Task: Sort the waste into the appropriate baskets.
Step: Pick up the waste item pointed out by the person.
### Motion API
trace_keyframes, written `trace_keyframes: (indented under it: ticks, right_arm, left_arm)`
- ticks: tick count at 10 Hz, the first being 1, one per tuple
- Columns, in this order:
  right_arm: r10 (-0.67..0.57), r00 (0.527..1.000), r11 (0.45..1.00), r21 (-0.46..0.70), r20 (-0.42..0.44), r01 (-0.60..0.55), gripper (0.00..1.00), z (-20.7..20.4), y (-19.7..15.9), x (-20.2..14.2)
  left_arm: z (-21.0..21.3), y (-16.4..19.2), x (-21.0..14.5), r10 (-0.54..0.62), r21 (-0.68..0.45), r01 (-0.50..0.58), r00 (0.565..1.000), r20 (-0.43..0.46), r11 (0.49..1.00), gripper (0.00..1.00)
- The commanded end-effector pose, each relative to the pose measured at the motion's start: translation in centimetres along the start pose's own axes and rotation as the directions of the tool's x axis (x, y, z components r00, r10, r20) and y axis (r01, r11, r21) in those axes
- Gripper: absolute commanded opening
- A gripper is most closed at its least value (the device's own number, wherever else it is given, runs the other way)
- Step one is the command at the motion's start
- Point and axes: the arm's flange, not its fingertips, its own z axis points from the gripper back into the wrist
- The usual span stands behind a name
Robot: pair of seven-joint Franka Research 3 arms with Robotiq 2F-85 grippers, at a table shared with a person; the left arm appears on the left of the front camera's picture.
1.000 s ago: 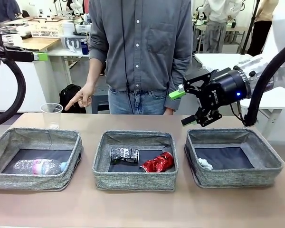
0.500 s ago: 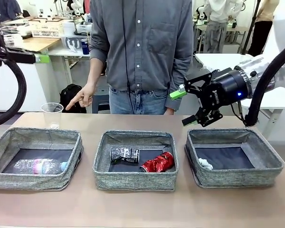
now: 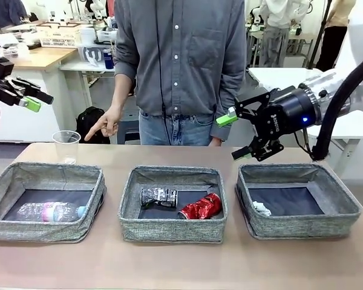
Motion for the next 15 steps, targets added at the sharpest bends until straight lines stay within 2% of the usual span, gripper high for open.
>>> trace_keyframes:
  ticks: [1, 2, 3, 4, 6, 7, 8, 9, 10, 11, 12, 13, 14, 15]
  right_arm:
    - [0.019, 1.0, 1.0, 0.004, -0.004, -0.019, 1.0, 0.1, -0.1, 0.2]
    - [0.019, 1.0, 1.0, 0.004, -0.004, -0.019, 1.0, 0.1, -0.1, 0.2]
    - [0.019, 1.0, 1.0, 0.004, -0.004, -0.019, 1.0, 0.1, -0.1, 0.2]
    - [0.019, 1.0, 1.0, 0.004, -0.004, -0.019, 1.0, 0.1, -0.1, 0.2]
    - [0.019, 1.0, 1.0, 0.004, -0.004, -0.019, 1.0, 0.1, -0.1, 0.2]
    - [0.019, 1.0, 1.0, 0.004, -0.004, -0.019, 1.0, 0.1, -0.1, 0.2]
    - [0.019, 1.0, 1.0, 0.004, -0.004, -0.019, 1.0, 0.1, -0.1, 0.2]
    - [0.019, 1.0, 1.0, 0.004, -0.004, -0.019, 1.0, 0.1, -0.1, 0.2]
    - [0.019, 1.0, 1.0, 0.004, -0.004, -0.019, 1.0, 0.1, -0.1, 0.2]
    - [0.019, 1.0, 1.0, 0.004, -0.004, -0.019, 1.0, 0.1, -0.1, 0.2]
    - [0.019, 1.0, 1.0, 0.004, -0.004, -0.019, 1.0, 0.1, -0.1, 0.2]
    - [0.019, 1.0, 1.0, 0.004, -0.004, -0.019, 1.0, 0.1, -0.1, 0.2]
    - [0.019, 1.0, 1.0, 0.004, -0.004, -0.019, 1.0, 0.1, -0.1, 0.2]
    - [0.019, 1.0, 1.0, 0.004, -0.004, -0.019, 1.0, 0.1, -0.1, 0.2]
  left_arm:
    - [1.5, 4.2, -2.6, -0.09, 0.226, 0.067, 0.992, 0.092, 0.972, 0.98]
    - [1.6, 5.6, -5.5, -0.077, 0.303, 0.032, 0.988, 0.136, 0.952, 0.98]
    - [2.6, 7.9, -8.3, 0.117, 0.55, -0.13, 0.991, 0.059, 0.825, 0.98]
    - [2.5, 4.7, -3.6, -0.046, 0.195, 0.031, 0.996, 0.073, 0.98, 0.98]
    - [2.5, 4.7, -3.6, -0.046, 0.195, 0.031, 0.996, 0.073, 0.98, 0.98]
    - [2.8, 6.7, -6.6, -0.003, 0.302, -0.02, 0.997, 0.075, 0.953, 0.98]
    - [2.6, 8.2, -7.6, -0.091, 0.217, 0.084, 0.996, 0.019, 0.972, 0.98]
    - [3.0, 9.1, -9.3, -0.141, 0.027, 0.139, 0.987, 0.079, 0.99, 0.98]
    - [3.9, 9.2, -11.4, -0.179, 0.013, 0.179, 0.98, 0.088, 0.984, 0.98]
    - [4.6, 9.0, -13.2, -0.181, -0.047, 0.187, 0.977, 0.111, 0.981, 0.98]
    - [5.0, 9.5, -14.9, -0.158, -0.011, 0.16, 0.982, 0.107, 0.987, 0.98]
    - [4.9, 10.3, -16.7, -0.073, 0.084, 0.066, 0.994, 0.082, 0.994, 0.98]
    - [4.2, 11.0, -18.0, -0.074, 0.08, 0.065, 0.991, 0.112, 0.995, 0.98]
    - [2.6, 12.4, -19.0, -0.089, 0.13, 0.08, 0.994, 0.065, 0.988, 0.98]
